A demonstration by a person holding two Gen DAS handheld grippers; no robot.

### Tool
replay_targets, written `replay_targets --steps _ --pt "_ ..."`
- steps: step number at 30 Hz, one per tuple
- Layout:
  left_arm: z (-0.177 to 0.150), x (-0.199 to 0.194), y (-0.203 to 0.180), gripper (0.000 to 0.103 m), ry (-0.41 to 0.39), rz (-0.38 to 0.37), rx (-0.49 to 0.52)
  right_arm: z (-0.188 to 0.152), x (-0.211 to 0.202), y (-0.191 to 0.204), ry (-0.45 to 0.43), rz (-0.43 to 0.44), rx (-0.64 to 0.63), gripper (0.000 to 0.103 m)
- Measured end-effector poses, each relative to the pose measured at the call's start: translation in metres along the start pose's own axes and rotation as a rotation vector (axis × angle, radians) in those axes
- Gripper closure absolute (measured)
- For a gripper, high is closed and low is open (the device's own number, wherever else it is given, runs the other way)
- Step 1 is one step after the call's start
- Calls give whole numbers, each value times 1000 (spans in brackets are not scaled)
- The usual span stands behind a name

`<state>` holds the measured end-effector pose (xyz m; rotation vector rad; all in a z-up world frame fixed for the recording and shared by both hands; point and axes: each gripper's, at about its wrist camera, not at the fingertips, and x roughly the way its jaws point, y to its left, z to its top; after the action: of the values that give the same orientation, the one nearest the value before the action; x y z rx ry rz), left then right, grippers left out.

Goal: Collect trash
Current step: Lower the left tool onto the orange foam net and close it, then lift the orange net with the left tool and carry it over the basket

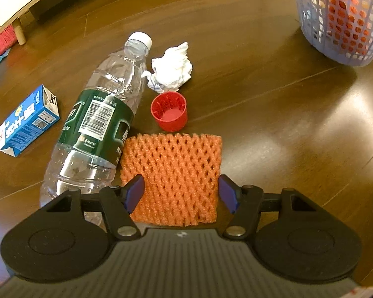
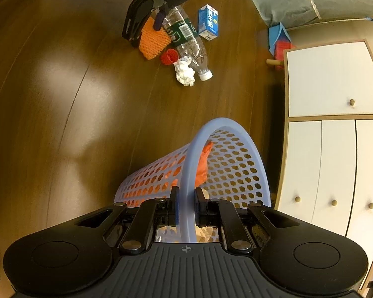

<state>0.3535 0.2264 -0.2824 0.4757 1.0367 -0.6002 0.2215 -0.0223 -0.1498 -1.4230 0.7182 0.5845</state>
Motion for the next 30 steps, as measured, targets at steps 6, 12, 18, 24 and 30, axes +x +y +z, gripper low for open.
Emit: replay_targets --steps 6,12,18,24,30 --pt "1 -3 8 76 -6 13 -5 0 1 -3 -1 5 10 95" --pt "6 -17 6 97 -34 -21 2 -1 2 -1 -2 6 -2 95" --pt "15 -42 5 97 -78 -29 4 -5 3 2 2 -4 -17 95" --pt "37 -84 9 97 -145 -45 15 -6 5 3 4 -10 -43 95" --pt "69 -133 4 97 -236 -79 23 -7 6 4 3 -18 -70 95"
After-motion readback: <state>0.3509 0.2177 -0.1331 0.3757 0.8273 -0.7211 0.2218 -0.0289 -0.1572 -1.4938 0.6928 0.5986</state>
